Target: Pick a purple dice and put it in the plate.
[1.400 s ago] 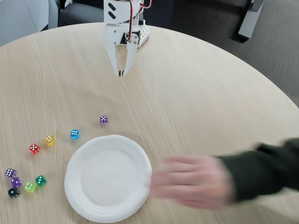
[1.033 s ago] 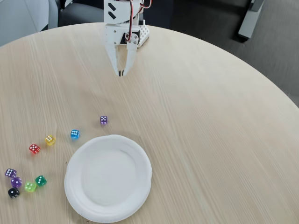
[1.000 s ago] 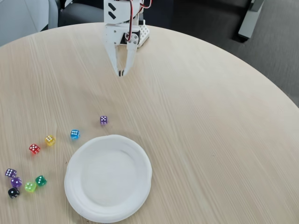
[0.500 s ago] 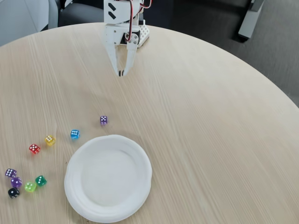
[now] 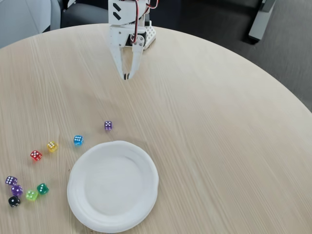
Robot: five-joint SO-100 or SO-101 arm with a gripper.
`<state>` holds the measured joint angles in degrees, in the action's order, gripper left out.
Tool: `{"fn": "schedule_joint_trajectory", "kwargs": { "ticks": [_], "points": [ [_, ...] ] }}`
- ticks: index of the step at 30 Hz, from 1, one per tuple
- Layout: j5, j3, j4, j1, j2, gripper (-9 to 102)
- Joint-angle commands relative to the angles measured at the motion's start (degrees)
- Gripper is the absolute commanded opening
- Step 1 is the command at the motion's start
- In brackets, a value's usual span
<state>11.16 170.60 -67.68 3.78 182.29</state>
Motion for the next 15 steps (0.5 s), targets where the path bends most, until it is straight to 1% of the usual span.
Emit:
{"fn": "schedule_joint_trajectory", "kwargs": {
  "ticks": [1,7,13,15],
  "points": [
    [0.26,-0.35,-0.09,-0.35,0.44,2],
    [0.26,-0.35,-0.09,-0.35,0.44,2],
    [2.72,-0.35,0.35,-0.35,0.44,0],
    [5.36,-0.35,0.62,-0.35,0.35,0]
  ]
}}
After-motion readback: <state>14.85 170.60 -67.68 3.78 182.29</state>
